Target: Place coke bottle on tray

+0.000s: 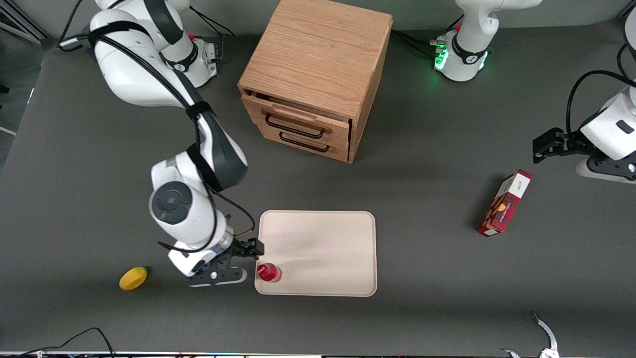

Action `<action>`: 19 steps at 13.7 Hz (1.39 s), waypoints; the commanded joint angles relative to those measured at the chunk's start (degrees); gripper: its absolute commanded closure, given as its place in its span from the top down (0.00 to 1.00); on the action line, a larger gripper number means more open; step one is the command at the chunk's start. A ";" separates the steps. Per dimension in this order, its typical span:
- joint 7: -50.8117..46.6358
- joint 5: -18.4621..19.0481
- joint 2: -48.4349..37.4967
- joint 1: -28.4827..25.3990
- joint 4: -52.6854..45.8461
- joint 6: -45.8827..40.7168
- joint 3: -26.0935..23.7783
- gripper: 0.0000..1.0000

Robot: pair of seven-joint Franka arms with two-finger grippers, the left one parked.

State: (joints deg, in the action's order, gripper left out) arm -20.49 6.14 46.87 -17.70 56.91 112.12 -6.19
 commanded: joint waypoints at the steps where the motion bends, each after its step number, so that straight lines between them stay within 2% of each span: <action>1: -0.34 -4.27 -11.59 3.88 13.98 -0.23 -0.58 1.00; 6: 8.16 -5.08 -26.97 10.57 29.37 -0.76 -0.49 1.00; 12: 9.50 -5.96 -42.63 17.87 43.18 -0.76 -0.49 1.00; 17: 9.59 -5.52 -45.01 19.19 42.58 -3.84 -0.05 1.00; 19: 14.48 -5.35 -45.72 20.24 41.97 -4.71 0.04 1.00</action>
State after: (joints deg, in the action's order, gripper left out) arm -11.42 1.56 3.00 1.21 98.29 108.72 -6.21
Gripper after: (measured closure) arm 0.000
